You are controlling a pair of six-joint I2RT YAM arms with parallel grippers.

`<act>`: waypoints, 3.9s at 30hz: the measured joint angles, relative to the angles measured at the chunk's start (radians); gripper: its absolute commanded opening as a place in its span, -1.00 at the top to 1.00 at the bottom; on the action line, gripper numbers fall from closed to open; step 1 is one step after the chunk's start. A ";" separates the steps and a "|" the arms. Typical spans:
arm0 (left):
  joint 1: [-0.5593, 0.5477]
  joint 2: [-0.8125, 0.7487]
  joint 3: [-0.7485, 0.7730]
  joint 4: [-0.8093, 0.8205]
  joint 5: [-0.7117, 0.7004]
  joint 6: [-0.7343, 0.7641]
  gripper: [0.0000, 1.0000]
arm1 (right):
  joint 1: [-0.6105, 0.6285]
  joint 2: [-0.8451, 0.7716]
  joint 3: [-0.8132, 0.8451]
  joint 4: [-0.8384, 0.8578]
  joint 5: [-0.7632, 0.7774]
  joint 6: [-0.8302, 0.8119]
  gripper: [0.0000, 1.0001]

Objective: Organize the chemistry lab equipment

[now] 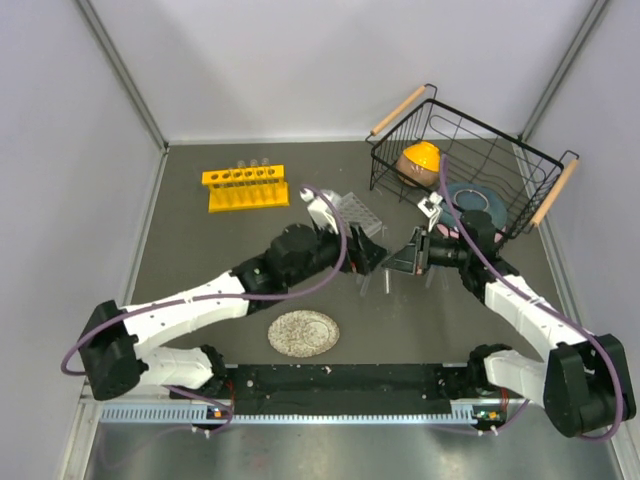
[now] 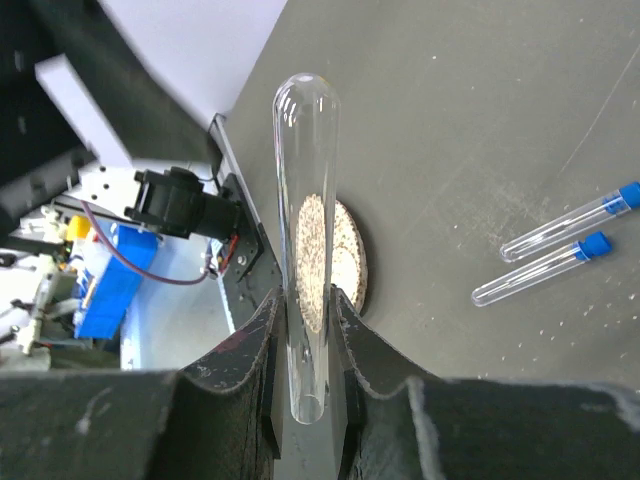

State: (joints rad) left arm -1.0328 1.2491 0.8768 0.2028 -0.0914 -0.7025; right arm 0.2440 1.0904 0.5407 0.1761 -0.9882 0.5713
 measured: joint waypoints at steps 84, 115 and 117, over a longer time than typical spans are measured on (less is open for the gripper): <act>0.384 -0.126 0.145 -0.603 0.249 0.175 0.93 | 0.058 -0.159 0.079 -0.402 -0.170 -0.740 -0.87; 1.068 0.130 0.188 -0.315 -0.193 0.378 0.91 | -0.006 -0.192 0.103 -0.523 -0.016 -0.896 -0.90; 1.082 0.178 0.243 -0.306 -0.206 0.396 0.91 | -0.007 -0.192 0.104 -0.528 -0.010 -0.902 -0.90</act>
State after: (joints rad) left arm 0.0490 1.4273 1.1202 -0.1028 -0.2977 -0.3065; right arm 0.2371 0.8982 0.6445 -0.3519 -0.9981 -0.3309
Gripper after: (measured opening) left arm 0.252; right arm 0.950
